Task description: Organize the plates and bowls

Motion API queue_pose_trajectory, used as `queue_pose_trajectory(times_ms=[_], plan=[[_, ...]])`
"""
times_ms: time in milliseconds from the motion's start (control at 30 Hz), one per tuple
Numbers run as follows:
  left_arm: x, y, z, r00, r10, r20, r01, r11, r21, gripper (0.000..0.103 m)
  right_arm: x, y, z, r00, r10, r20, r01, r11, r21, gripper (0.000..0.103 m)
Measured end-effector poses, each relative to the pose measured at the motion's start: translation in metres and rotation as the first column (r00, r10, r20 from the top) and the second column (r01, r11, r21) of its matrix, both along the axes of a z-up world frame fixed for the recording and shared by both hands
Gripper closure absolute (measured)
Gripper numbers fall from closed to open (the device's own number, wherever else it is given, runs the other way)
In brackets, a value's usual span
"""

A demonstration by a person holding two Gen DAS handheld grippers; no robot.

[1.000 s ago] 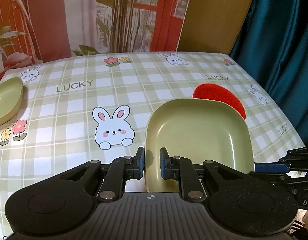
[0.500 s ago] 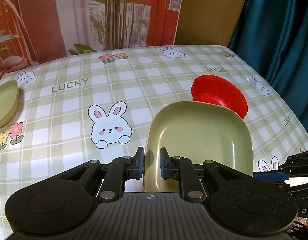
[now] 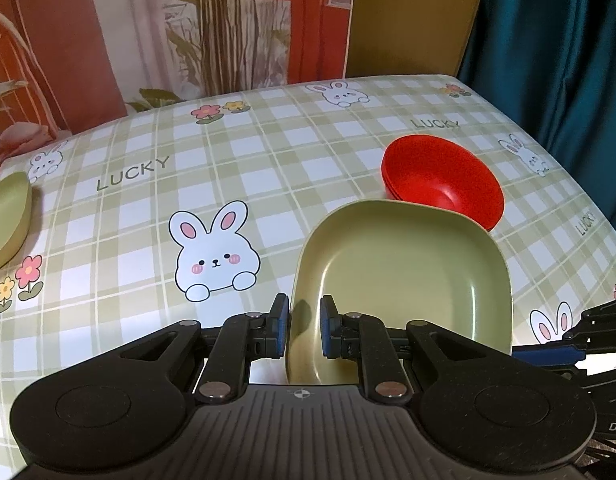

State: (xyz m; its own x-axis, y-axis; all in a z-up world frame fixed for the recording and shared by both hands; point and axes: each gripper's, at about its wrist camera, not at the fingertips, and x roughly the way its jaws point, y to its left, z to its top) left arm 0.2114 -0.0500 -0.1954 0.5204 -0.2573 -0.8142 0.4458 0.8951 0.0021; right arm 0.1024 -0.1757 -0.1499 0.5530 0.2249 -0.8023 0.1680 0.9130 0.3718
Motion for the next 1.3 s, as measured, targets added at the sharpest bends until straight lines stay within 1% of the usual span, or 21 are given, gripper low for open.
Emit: queue_pose_trajectory(times_ms=[267, 433, 633, 700, 867, 967, 1100, 1300], plan=[[0.001, -0.001, -0.005, 1.0, 0.015, -0.009, -0.014, 1.0, 0.012, 0.086, 0.002, 0.002, -0.001, 1.0, 0.009, -0.006, -0.009, 1.0, -0.008, 0.088], [0.002, 0.002, -0.007, 0.999, 0.024, -0.021, -0.024, 1.0, 0.005, 0.085, 0.003, 0.002, -0.001, 1.0, 0.011, -0.003, -0.011, 1.0, -0.011, 0.085], [0.004, 0.005, -0.004, 0.999, 0.043, -0.015, -0.043, 0.999, -0.01, 0.085, 0.004, -0.002, 0.001, 1.0, -0.015, 0.007, 0.015, 0.999, -0.028, 0.082], [0.004, 0.006, -0.003, 0.999, 0.049, -0.011, -0.05, 0.999, -0.015, 0.085, 0.005, -0.005, 0.001, 0.999, -0.031, 0.007, 0.031, 0.999, -0.032, 0.079], [0.004, 0.008, -0.001, 0.998, 0.068, -0.009, -0.069, 0.997, -0.028, 0.085, 0.009, -0.014, 0.0, 0.997, -0.074, 0.01, 0.074, 0.997, -0.035, 0.078], [0.004, 0.009, 0.001, 0.997, 0.073, -0.003, -0.073, 0.996, -0.042, 0.085, 0.012, -0.016, 0.002, 0.996, -0.082, 0.02, 0.083, 0.996, -0.039, 0.078], [0.005, 0.013, 0.009, 0.996, 0.085, 0.01, -0.084, 0.994, -0.066, 0.084, 0.016, -0.017, 0.011, 0.995, -0.088, 0.051, 0.091, 0.994, -0.055, 0.078], [0.007, 0.032, 0.034, 0.993, 0.108, 0.053, -0.102, 0.99, -0.102, 0.084, 0.028, -0.016, 0.025, 0.991, -0.101, 0.09, 0.107, 0.993, -0.057, 0.078]])
